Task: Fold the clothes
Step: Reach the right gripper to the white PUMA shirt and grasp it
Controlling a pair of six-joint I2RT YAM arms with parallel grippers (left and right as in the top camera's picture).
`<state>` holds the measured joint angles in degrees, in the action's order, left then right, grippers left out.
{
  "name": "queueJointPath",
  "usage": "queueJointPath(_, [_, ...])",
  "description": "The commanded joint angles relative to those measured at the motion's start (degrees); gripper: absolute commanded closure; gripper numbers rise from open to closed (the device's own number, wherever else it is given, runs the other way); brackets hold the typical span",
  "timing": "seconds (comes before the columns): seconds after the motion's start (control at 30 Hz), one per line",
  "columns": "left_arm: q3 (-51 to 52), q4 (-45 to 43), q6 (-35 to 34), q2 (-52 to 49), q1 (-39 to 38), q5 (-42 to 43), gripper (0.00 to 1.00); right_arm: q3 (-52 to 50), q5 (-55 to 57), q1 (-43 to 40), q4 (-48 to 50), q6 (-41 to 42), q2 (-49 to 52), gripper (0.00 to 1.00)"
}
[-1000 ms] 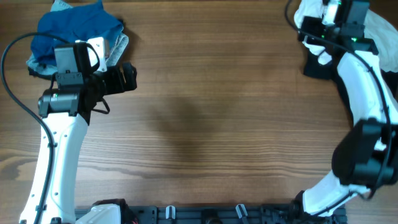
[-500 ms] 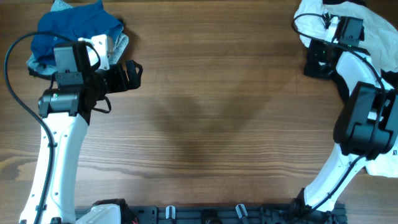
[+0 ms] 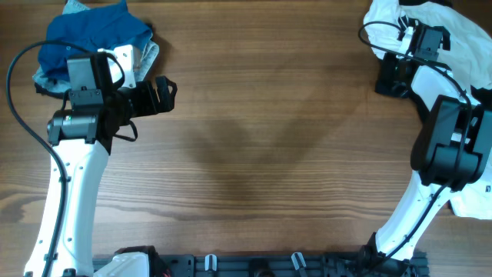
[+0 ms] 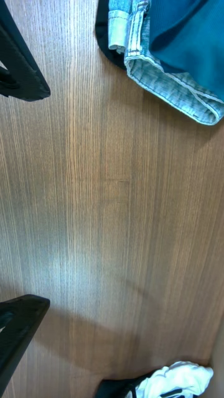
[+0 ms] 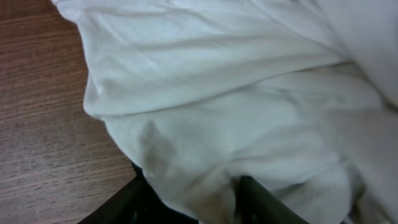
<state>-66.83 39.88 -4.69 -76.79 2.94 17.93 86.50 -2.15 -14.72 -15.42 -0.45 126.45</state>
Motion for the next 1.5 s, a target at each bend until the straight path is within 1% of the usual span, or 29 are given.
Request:
queueJointPath(0.0, [-0.90,0.02,-0.55,0.61,-0.48,0.92,0.00,1.05,-6.38,-0.90,-1.16,1.01,-1.42,0.51])
queueJointPath(0.13, [-0.90,0.02,-0.55,0.59,-0.48,0.92,0.00,1.05,-8.94,-2.12,-1.92,2.21,-4.39,0.49])
queueJointPath(0.2, [-0.90,0.07,-0.55,0.59,-0.48,0.90,0.00,1.05,-9.03,-2.78,-2.51,2.34,-5.57,0.47])
queueJointPath(0.4, [-0.90,0.33,-0.55,0.59,-0.48,0.92,0.00,1.03,-7.04,-3.58,-4.07,1.77,-5.03,0.46])
queueJointPath(0.63, [-0.90,0.68,-0.55,0.59,-0.48,0.90,0.00,-0.44,-6.84,-3.58,-4.52,-1.14,-3.52,0.47])
queueJointPath(0.67, [-0.90,0.68,-0.55,0.59,-0.48,0.90,0.00,-0.61,-6.84,-3.58,-4.28,-1.33,-3.39,0.47])
queueJointPath(0.73, [-0.90,0.68,-0.55,0.55,-0.48,0.92,0.00,-0.66,-6.34,-3.58,-3.89,-1.53,-3.10,0.52])
queueJointPath(0.77, [-0.90,0.68,-0.55,0.50,-0.48,0.92,0.00,-0.66,-5.70,-3.58,-3.72,-1.51,-3.10,0.57])
queueJointPath(0.8, [-0.90,0.72,-0.55,0.50,-0.48,0.92,0.00,-0.66,-5.09,-3.58,-3.63,-1.51,-3.10,0.58])
queueJointPath(1.27, [-0.90,1.20,-0.52,0.48,-0.48,0.61,0.00,-1.79,-5.20,-3.58,-2.05,-3.06,-2.01,0.57])
queueJointPath(1.37, [-0.90,1.53,-0.52,0.07,-0.48,0.48,0.00,-1.79,-5.35,-3.58,-2.10,-3.06,-1.29,0.59])
queueJointPath(1.43, [-0.90,1.73,-0.52,-0.52,-0.48,0.48,0.00,-1.79,-5.35,-3.58,-2.21,-3.04,-0.61,0.63])
queueJointPath(1.47, [-0.90,1.77,-0.52,-0.85,-0.48,0.50,0.00,-1.79,-5.31,-3.58,-2.23,-3.02,-0.26,0.67])
